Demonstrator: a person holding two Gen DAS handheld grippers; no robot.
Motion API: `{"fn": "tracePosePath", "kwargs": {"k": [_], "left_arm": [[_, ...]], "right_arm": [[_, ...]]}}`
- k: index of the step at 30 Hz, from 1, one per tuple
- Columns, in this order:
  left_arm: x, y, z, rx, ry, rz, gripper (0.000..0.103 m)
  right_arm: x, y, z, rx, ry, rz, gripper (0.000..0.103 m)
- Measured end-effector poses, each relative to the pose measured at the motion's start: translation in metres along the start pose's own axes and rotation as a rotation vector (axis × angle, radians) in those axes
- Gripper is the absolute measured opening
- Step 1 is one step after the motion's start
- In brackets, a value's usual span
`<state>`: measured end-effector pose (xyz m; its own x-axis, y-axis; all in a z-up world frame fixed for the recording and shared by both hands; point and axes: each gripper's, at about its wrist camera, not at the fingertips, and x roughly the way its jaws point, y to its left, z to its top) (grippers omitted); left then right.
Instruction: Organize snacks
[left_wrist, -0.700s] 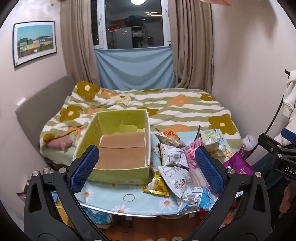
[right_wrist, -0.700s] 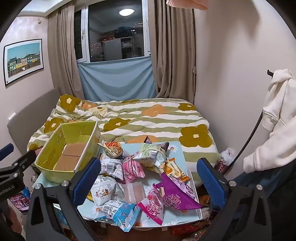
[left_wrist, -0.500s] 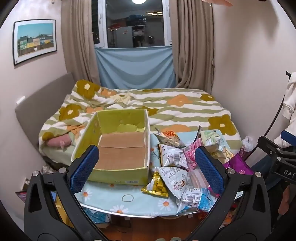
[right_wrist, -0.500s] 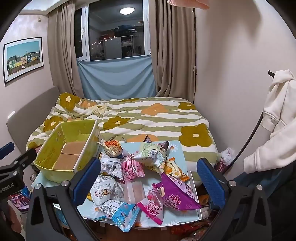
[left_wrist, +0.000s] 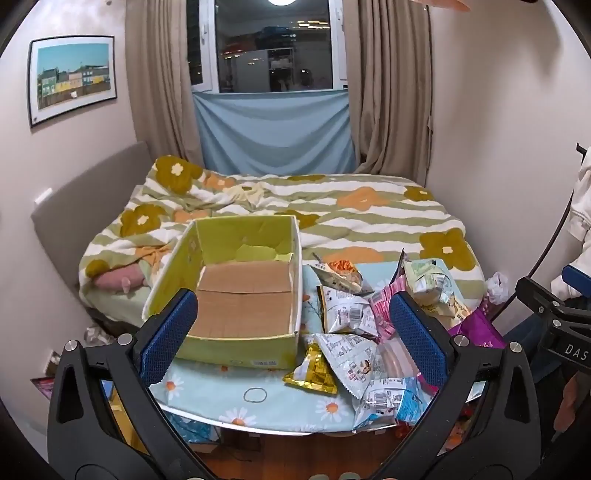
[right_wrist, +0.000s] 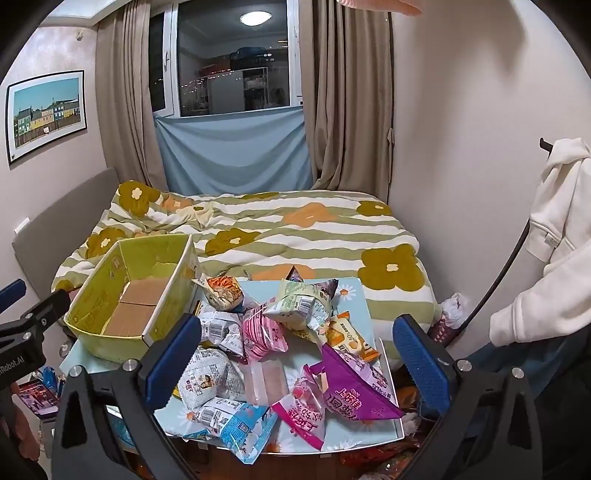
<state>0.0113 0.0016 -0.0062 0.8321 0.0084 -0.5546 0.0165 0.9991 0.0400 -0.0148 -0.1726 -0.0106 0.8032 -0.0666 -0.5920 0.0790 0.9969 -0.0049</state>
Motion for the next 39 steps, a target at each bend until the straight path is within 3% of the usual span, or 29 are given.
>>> {"fn": "tracePosePath", "kwargs": {"k": [39], "left_arm": [[0.006, 0.001, 0.009, -0.009, -0.020, -0.001, 0.103]], "right_arm": [[0.008, 0.002, 0.011, 0.009, -0.007, 0.015, 0.103]]}}
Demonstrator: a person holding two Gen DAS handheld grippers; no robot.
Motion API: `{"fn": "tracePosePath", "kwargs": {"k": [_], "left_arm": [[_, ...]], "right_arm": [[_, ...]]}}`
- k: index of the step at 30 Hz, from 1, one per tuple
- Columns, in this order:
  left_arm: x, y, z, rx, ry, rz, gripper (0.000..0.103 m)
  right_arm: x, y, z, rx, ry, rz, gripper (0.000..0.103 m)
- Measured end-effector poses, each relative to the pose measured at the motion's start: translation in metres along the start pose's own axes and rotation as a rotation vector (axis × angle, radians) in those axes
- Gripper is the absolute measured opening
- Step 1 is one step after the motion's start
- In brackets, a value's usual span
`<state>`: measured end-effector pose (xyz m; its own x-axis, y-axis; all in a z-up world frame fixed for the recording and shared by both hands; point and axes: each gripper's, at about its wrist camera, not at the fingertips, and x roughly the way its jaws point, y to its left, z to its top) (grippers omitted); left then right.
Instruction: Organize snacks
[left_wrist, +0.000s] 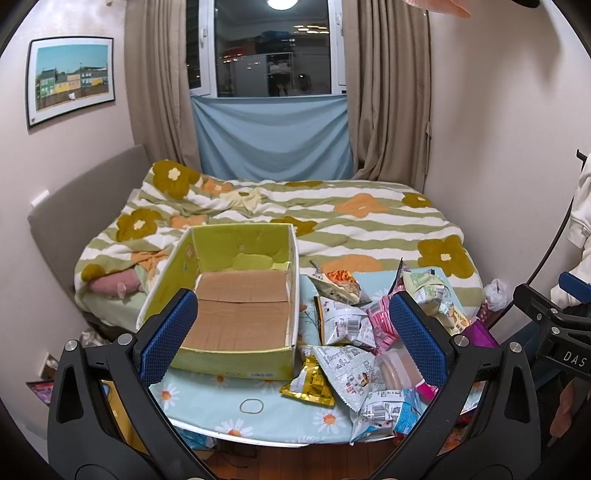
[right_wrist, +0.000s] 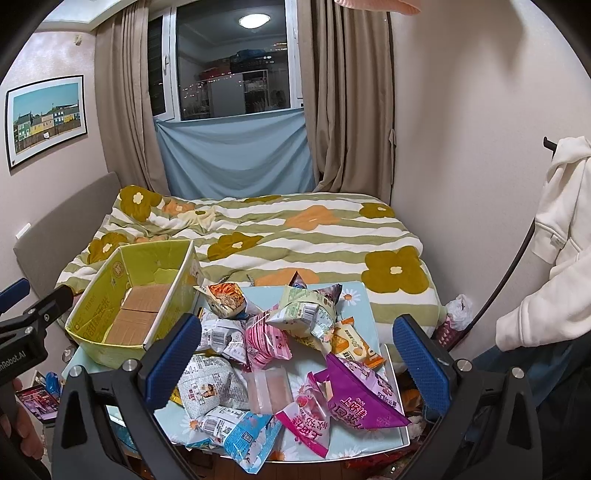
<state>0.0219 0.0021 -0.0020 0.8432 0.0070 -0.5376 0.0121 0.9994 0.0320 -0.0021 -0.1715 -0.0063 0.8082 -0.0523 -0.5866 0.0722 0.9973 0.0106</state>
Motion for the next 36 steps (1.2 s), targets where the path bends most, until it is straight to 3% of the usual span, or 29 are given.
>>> {"fn": "tracePosePath", "kwargs": {"k": [36], "left_arm": [[0.0028, -0.0023, 0.0023, -0.001, 0.001, -0.005, 0.103]], "right_arm": [[0.0000, -0.0013, 0.0007, 0.004, -0.001, 0.005, 0.103]]}}
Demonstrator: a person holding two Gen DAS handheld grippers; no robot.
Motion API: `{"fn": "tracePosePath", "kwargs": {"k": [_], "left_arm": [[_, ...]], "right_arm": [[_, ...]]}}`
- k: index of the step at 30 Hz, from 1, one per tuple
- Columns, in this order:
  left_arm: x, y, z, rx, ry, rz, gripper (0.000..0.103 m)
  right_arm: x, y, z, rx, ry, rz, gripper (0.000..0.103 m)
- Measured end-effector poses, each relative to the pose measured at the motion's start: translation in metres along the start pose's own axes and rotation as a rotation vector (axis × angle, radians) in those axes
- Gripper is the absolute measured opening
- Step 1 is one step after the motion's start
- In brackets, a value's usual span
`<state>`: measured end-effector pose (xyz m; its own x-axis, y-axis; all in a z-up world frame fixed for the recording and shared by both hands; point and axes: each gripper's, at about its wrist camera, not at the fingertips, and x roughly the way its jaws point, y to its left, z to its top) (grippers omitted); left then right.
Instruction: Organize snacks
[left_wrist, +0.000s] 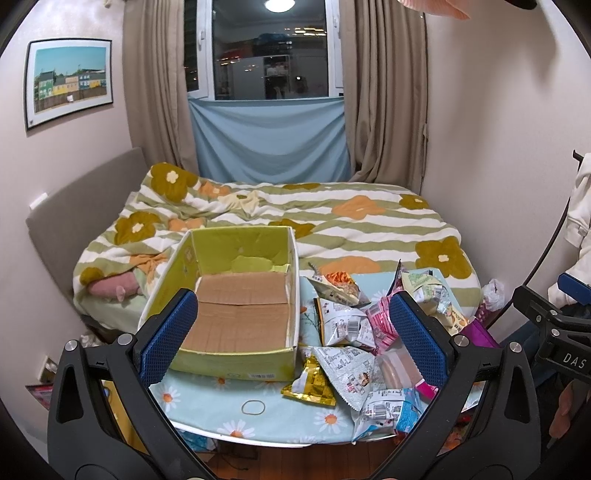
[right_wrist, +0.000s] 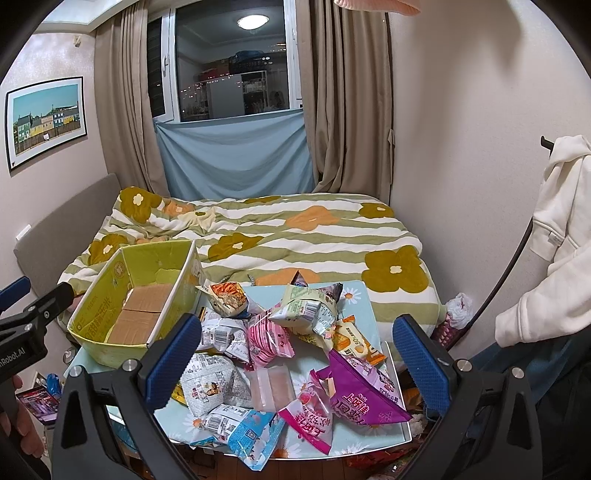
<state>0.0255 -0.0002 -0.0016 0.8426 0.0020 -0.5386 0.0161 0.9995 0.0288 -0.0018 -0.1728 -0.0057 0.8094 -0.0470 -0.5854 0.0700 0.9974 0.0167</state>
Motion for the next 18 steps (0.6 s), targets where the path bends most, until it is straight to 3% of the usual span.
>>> {"fn": "tracePosePath", "kwargs": {"k": [8, 12, 18], "left_arm": [[0.011, -0.009, -0.001, 0.024, 0.092, -0.091, 0.103], [0.026, -0.022, -0.027, 0.051, 0.160, -0.133, 0.103], [0.052, -0.044, -0.065, 0.011, 0.299, -0.186, 0.103]], "right_arm": [[-0.008, -0.012, -0.002, 0.022, 0.025, -0.028, 0.103], [-0.008, -0.034, -0.020, 0.052, 0.052, -0.043, 0.103], [0.009, -0.071, -0.050, 0.070, 0.128, -0.048, 0.103]]}}
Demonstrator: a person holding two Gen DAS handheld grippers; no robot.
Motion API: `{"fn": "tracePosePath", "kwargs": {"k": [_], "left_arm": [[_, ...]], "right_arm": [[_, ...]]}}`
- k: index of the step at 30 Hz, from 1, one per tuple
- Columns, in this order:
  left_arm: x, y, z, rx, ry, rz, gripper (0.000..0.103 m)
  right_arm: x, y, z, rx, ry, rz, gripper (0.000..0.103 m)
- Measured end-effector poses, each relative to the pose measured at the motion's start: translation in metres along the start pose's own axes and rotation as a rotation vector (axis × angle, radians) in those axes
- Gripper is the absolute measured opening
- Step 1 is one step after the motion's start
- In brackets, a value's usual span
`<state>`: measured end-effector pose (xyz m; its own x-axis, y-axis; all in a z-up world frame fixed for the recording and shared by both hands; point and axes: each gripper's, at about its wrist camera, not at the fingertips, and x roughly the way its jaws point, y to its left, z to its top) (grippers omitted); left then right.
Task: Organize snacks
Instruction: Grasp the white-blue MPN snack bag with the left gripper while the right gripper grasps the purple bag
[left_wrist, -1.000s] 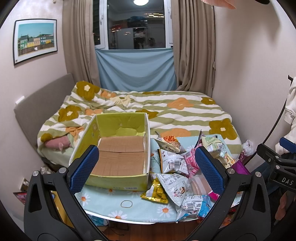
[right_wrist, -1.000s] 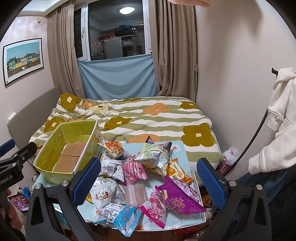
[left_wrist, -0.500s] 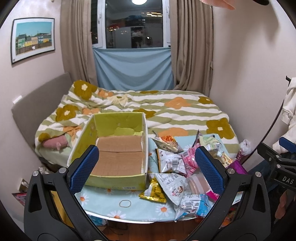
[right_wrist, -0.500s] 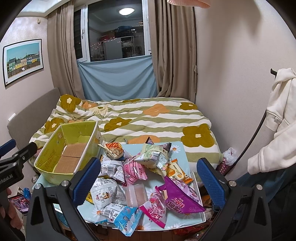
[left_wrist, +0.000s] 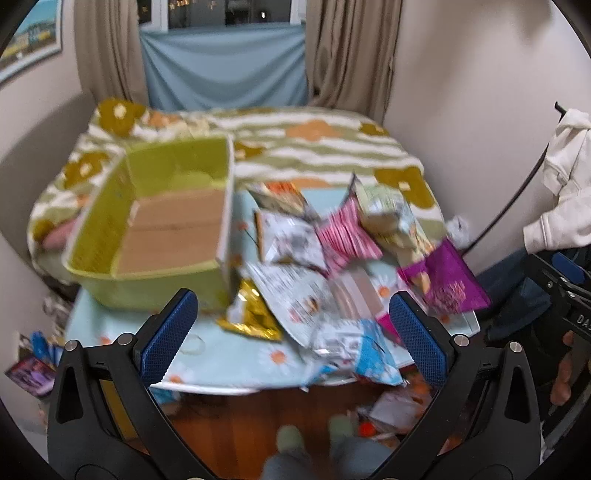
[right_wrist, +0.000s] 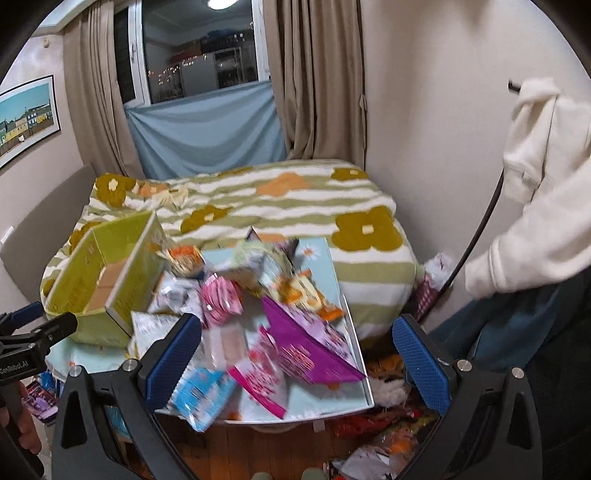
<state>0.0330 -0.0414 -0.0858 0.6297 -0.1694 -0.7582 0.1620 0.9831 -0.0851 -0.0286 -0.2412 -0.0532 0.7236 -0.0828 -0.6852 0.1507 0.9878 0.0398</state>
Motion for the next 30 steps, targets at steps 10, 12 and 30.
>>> {"fn": "tracePosePath", "kwargs": {"k": [10, 12, 30], "left_arm": [[0.084, -0.042, -0.046, -0.094, 0.219, -0.001, 0.103], [0.102, -0.049, -0.054, -0.105, 0.262, 0.009, 0.103], [0.183, -0.046, -0.091, -0.225, 0.429, 0.004, 0.103]], "right_arm": [[0.070, -0.041, -0.016, -0.151, 0.114, 0.111, 0.103], [0.084, -0.044, -0.018, -0.180, 0.136, 0.137, 0.103], [0.162, -0.036, -0.026, -0.325, 0.252, 0.316, 0.103]]}}
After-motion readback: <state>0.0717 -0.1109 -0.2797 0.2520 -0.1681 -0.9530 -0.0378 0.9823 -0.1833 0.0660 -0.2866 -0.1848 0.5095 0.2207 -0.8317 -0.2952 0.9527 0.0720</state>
